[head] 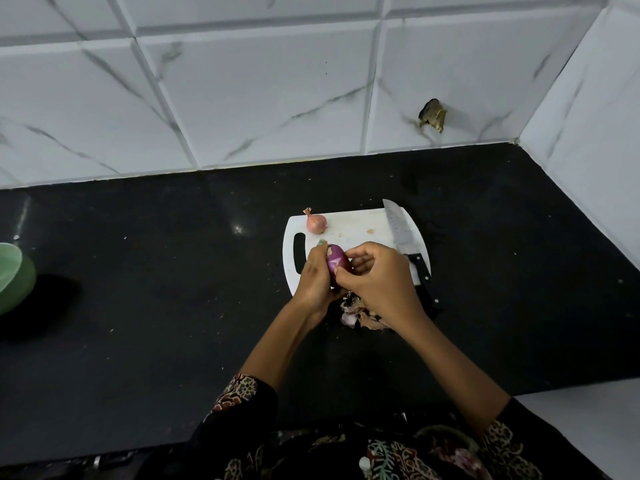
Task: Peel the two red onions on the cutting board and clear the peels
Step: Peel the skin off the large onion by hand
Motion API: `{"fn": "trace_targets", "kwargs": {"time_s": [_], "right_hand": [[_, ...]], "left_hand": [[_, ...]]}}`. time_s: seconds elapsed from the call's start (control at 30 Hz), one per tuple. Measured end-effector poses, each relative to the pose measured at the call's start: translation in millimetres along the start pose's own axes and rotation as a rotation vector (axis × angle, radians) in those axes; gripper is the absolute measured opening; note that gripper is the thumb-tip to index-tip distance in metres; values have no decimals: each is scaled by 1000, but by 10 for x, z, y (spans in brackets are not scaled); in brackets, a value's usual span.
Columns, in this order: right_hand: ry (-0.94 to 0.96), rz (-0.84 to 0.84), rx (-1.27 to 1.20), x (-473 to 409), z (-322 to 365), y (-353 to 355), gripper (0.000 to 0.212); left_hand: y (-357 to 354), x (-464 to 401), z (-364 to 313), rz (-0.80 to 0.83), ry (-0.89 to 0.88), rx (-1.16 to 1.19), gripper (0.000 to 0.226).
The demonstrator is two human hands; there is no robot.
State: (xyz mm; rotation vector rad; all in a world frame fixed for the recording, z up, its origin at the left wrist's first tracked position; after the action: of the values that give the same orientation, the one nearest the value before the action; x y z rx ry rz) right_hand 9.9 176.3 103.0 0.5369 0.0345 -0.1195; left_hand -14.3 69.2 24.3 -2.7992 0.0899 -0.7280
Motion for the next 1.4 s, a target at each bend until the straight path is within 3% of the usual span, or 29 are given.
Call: {"fn": "trace_targets", "kwargs": {"time_s": [0.23,0.37,0.53,0.67,0.9,1.13,1.27,1.4], "right_hand": [[-41,30,-34,-29,-59,40,5],[-104,10,-102,-31,-214,46,12],[-13,-34,-96,50,-94,-3,14],[0,-21,1,21,-82,-34,16],[15,65,-40,-28,-101,-27,9],[4,-25,-94,-5,-162,-45,5],[59,30,-44,24,-85,-130,20],[64,7,-46,-4,-91,-92,11]], "left_hand": [[-2,-13,18,3,-31,-19,45],[-5,-10,23,6,8,37,35],[18,-4,-21,-62,-38,24,42],[18,-3,-30,-64,-92,-27,27],[90,-29,41,-65,0,61,42],[70,1,15,-41,17,132,23],[64,-7,19,-32,13,137,27],[90,10,14,-24,42,176,28]]}}
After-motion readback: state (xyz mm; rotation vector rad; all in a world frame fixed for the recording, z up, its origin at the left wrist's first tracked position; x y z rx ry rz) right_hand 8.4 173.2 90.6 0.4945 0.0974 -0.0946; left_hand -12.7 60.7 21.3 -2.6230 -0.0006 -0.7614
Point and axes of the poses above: each hand's wrist, its own x-axis away from the middle knuckle, its own y-axis out of the back of the hand, z = x × y, the point moved 7 cm from there along -x, towards the middle knuckle, and after that the axes turned 1 degree about z, right-handed, at the moved point
